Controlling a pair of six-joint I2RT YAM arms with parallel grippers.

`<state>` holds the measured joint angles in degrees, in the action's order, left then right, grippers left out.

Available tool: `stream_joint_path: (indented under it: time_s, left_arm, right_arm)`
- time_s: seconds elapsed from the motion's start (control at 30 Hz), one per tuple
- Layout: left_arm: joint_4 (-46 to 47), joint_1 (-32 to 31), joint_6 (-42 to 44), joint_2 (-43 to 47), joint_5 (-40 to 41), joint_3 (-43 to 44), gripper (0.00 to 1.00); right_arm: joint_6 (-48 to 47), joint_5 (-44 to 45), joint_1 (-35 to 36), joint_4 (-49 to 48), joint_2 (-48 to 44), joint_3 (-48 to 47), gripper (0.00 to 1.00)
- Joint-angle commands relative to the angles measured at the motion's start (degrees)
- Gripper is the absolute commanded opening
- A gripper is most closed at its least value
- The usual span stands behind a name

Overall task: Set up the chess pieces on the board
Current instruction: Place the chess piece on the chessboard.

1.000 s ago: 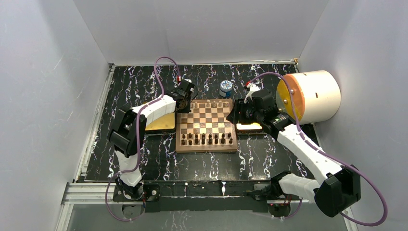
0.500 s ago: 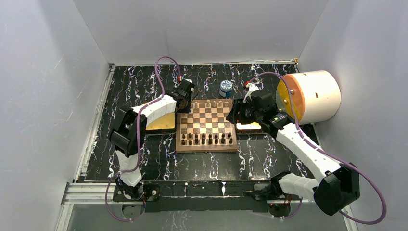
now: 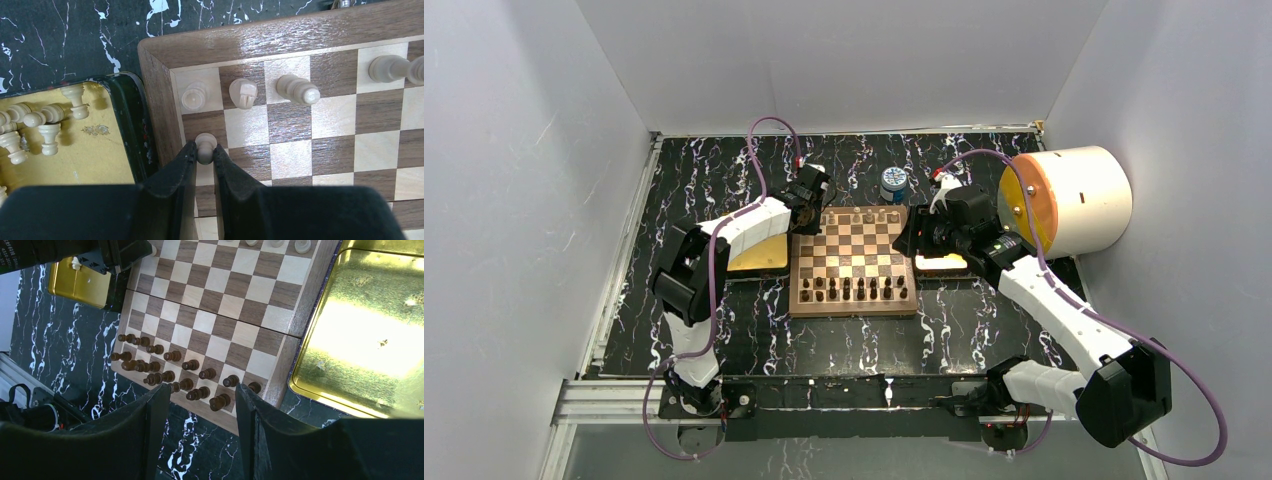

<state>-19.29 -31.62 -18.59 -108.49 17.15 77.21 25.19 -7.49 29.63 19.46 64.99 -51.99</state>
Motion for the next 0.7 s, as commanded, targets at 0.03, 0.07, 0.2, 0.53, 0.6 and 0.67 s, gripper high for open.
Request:
stream_joint_path:
  time_s: [0.03,0.07,0.2,0.53,0.6,0.67]
  left_arm:
    - [-0.1,0.2,0.6,-0.4,1.3,1.7,0.12]
    - [-0.1,0.2,0.5,-0.3,1.4,1.7,0.12]
    - [-0.1,0.2,0.5,-0.8,1.0,1.9,0.12]
    - [-0.1,0.2,1.4,-1.5,2.3,2.2,0.12]
    - [-0.1,0.2,1.3,-1.6,2.4,2.2,0.13]
    - [-0.1,0.2,1.4,-1.7,2.4,2.4,0.14]
  right_arm:
    - [-0.1,-0.1,-0.3,-2.6,-0.9,-1.9,0.6]
    - [-0.1,0.0,-0.2,-2.5,-0.9,-1.9,0.6]
    - [-0.5,0.2,-0.3,-2.4,-1.1,-2.1,0.6]
    - [-0.5,0.5,-0.2,-2.4,-1.4,-1.6,0.6]
    - [-0.5,0.6,-0.2,-2.5,-1.5,-1.4,0.6]
    - [-0.5,0.6,-0.2,-2.5,-1.5,-1.4,0.6]
